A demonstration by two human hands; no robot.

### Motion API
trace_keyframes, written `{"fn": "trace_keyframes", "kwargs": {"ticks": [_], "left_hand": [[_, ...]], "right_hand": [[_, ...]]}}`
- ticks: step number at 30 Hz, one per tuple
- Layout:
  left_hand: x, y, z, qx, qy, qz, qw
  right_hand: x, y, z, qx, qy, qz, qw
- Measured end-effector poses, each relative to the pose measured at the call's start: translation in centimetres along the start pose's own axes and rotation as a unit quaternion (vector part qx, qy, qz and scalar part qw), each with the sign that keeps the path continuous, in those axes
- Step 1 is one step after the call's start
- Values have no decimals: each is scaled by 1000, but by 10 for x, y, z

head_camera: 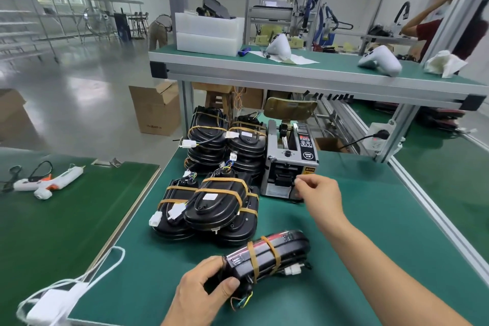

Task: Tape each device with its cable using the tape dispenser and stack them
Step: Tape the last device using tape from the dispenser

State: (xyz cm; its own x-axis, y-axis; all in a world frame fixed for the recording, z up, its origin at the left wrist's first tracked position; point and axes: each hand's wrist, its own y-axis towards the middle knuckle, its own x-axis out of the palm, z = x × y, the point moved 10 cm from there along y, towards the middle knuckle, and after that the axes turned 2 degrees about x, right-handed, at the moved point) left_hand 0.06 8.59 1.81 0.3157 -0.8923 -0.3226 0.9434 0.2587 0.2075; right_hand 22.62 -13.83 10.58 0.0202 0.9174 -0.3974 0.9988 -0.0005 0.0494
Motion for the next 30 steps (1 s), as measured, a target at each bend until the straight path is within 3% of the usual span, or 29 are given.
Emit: {"fn": "trace_keyframes", "kwargs": {"ticks": [16,30], "left_hand": [[0,1,6,19,-12,-1,1000],[-1,0,0,19,-16,13,1000]], "right_hand": [[33,25,27,190,120,140,964],[44,38,47,249,178,171,936]]}}
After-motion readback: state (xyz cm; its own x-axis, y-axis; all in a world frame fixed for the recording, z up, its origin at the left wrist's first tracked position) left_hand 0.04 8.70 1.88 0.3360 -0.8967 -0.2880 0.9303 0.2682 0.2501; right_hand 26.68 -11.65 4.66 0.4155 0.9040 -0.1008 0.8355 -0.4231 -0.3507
